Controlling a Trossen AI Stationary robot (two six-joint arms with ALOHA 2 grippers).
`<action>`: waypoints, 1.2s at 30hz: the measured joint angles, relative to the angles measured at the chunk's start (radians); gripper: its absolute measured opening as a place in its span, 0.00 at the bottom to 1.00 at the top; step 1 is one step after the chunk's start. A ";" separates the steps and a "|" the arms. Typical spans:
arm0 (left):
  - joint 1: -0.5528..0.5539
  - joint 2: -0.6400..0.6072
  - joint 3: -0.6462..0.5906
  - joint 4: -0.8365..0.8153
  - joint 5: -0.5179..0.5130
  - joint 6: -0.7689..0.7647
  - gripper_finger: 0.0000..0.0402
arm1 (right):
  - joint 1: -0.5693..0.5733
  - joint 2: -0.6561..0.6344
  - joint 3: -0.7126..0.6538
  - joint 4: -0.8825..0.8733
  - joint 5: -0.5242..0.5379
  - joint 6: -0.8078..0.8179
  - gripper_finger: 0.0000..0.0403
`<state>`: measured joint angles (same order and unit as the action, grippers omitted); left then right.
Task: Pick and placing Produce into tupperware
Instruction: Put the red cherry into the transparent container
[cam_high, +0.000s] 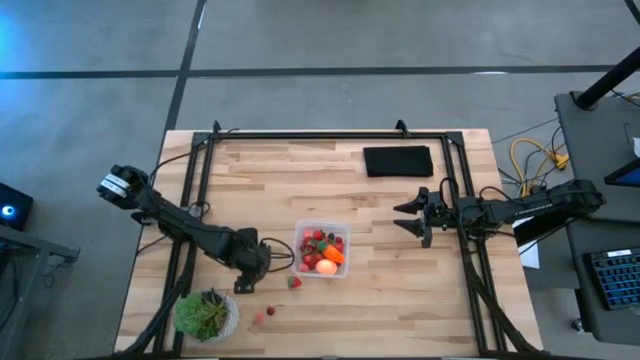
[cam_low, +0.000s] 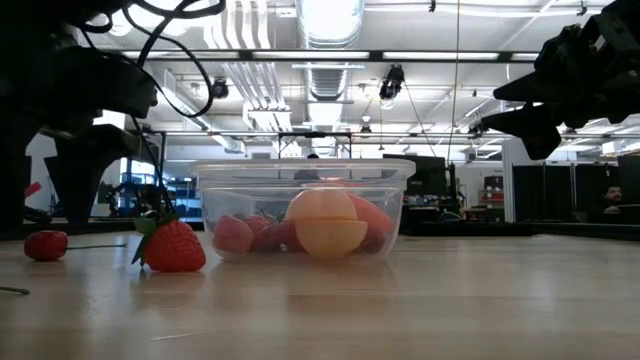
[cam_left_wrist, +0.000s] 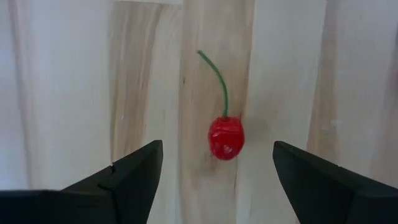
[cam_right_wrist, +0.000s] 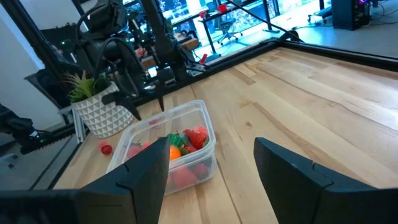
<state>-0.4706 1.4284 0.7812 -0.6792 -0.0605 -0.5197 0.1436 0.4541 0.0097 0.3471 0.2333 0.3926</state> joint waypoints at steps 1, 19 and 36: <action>0.000 0.000 -0.006 0.010 0.000 0.001 0.72 | 0.000 0.000 0.000 0.000 0.000 0.000 0.56; -0.001 0.020 -0.074 0.148 -0.002 -0.051 0.58 | 0.000 0.000 0.000 0.000 0.000 0.000 0.56; -0.001 0.064 -0.069 0.143 -0.013 -0.051 0.34 | 0.000 0.000 0.000 0.000 0.000 0.000 0.56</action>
<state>-0.4713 1.4925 0.7124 -0.5362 -0.0733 -0.5705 0.1436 0.4541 0.0098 0.3473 0.2333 0.3927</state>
